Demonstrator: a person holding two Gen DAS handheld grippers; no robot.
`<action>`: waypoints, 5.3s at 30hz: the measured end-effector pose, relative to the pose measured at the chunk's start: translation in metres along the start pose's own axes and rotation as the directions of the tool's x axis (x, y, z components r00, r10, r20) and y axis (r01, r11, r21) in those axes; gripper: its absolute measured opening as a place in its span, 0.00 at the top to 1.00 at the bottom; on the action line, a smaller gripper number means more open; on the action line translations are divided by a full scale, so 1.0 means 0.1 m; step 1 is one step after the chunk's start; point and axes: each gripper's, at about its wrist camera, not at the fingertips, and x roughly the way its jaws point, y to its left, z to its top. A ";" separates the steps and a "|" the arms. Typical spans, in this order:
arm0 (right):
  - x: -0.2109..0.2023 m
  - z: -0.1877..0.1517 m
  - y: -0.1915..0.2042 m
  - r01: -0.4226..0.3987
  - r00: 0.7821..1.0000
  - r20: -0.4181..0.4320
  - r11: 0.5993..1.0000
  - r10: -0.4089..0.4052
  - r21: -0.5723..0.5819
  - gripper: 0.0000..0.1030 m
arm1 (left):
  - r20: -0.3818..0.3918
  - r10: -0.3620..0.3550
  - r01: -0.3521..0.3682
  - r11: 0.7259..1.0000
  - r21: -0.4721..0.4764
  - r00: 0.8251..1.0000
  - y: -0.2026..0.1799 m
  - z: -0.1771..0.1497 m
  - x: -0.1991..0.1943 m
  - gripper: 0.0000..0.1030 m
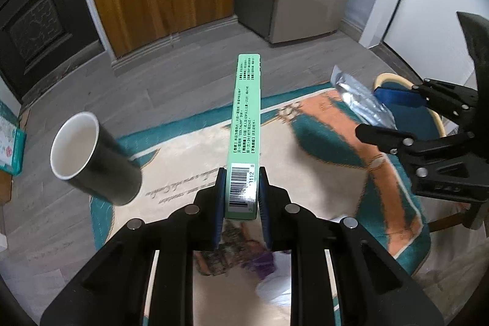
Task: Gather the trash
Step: 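Grasp the green-white medicine box with the left tool while the right tool grasps the silver blister pack, then carry the medicine box and blister pack over the teal bin with both tools, then open both tools to drop the box and blister pack into the bin, then move both tools back over the mat toward the tissue and spray bottle, then grasp the white tissue with the left tool while the right tool grasps the purple spray bottle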
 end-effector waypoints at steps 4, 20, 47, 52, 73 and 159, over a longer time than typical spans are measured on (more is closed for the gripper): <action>-0.30 -0.06 -0.08 0.019 0.999 0.036 0.999 -0.020 0.030 0.41 | 0.022 -0.014 0.013 0.999 0.035 1.000 -0.19 0.05 -0.05 0.81; -0.95 -0.56 -0.89 0.149 0.985 0.049 0.965 -0.164 0.217 0.41 | 0.043 -0.080 0.072 0.982 0.174 0.996 -1.13 0.26 -0.01 0.81; -0.48 -1.51 -2.35 0.313 0.947 -0.219 0.825 -0.235 0.471 0.41 | -0.050 -0.241 0.245 0.920 0.305 0.969 -2.74 0.49 0.90 0.81; -0.41 -1.49 -2.36 0.316 0.945 -0.236 0.825 -0.228 0.469 0.41 | -0.056 -0.237 0.243 0.920 0.307 0.970 -2.78 0.52 0.99 0.81; -0.55 -1.35 -2.16 0.317 0.947 -0.197 0.845 -0.255 0.431 0.23 | -0.009 -0.191 0.185 0.936 0.299 0.982 -2.49 0.47 0.69 0.63; 0.72 -0.71 0.65 0.073 0.956 -0.268 0.793 0.117 0.605 0.27 | -0.042 0.008 -0.008 1.000 0.006 0.999 0.48 -0.44 -0.44 0.88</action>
